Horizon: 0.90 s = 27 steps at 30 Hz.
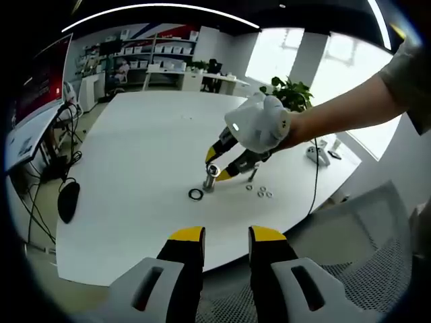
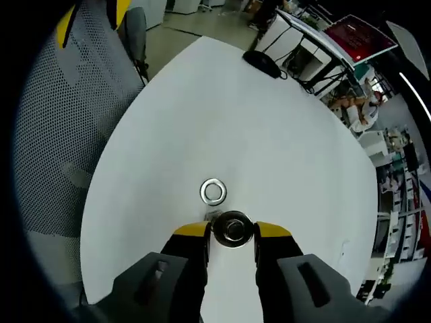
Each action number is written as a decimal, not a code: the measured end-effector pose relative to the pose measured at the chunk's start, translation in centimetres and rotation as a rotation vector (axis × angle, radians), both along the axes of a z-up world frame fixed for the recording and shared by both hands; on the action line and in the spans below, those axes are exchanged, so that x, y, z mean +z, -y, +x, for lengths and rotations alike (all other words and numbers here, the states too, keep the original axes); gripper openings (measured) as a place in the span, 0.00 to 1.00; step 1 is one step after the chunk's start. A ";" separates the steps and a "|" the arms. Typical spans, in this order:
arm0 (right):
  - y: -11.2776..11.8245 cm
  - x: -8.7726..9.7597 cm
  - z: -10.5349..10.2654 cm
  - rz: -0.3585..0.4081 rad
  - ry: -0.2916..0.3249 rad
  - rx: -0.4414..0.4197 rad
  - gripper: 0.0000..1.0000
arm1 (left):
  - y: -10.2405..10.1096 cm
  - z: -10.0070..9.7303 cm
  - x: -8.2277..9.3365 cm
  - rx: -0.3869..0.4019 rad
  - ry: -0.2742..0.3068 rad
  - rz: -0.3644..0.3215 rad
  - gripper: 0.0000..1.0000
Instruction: Place the washer onto the threaded stud by aligning its center hole with the stud, sliding it down to the base, and recovering from edge contact or off-axis alignment until the washer reaches the visible bottom stop.
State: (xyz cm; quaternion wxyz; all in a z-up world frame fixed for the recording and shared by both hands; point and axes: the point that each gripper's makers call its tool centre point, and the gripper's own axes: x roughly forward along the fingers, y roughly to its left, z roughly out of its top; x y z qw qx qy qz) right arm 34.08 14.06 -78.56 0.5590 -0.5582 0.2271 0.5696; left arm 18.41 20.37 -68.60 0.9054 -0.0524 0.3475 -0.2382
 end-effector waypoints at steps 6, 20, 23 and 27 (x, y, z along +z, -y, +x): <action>0.0 -0.2 -0.2 -0.009 -0.004 0.008 0.23 | 0.0 0.0 0.0 0.001 0.002 -0.001 0.24; -0.8 -0.9 0.4 0.031 -0.176 -0.121 0.23 | -0.1 0.0 0.0 0.003 0.003 0.000 0.24; -0.8 -1.6 0.5 0.015 -0.193 -0.121 0.24 | 0.0 0.0 0.0 0.003 0.003 -0.001 0.24; -0.4 -2.4 0.5 -0.015 -0.240 -0.143 0.25 | -0.1 0.0 0.0 0.003 0.002 -0.001 0.24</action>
